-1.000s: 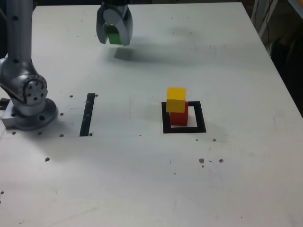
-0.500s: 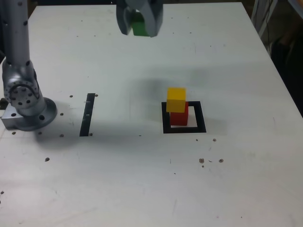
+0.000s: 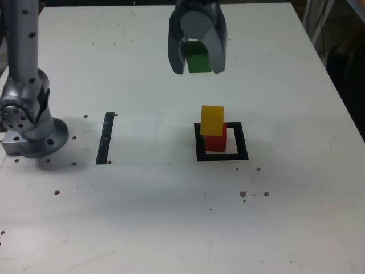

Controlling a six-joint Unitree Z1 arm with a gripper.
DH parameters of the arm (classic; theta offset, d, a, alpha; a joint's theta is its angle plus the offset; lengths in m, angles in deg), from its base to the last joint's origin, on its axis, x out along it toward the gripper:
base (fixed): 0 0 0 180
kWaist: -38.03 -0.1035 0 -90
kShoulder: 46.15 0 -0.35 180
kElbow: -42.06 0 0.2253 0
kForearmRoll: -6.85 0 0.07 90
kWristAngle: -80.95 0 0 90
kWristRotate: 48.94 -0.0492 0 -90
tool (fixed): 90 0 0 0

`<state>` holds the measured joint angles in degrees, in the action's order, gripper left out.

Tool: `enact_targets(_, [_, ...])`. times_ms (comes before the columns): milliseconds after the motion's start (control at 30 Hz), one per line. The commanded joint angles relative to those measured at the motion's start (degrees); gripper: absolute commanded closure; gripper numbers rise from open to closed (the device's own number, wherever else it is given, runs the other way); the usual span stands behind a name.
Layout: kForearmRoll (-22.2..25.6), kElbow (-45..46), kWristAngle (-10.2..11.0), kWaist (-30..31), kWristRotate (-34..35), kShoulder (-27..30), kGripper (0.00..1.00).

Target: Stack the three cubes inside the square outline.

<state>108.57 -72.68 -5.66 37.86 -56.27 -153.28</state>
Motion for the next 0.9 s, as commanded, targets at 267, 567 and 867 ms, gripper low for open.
enact_targets(267, [0.0,-1.2,-1.4,4.1,7.8,-3.5,0.78])
enact_targets(567, [-0.5,-1.6,-0.9,5.9,11.4,-4.5,0.78])
enact_targets(867, [-4.6,0.8,-2.2,8.0,14.2,-6.1,0.78])
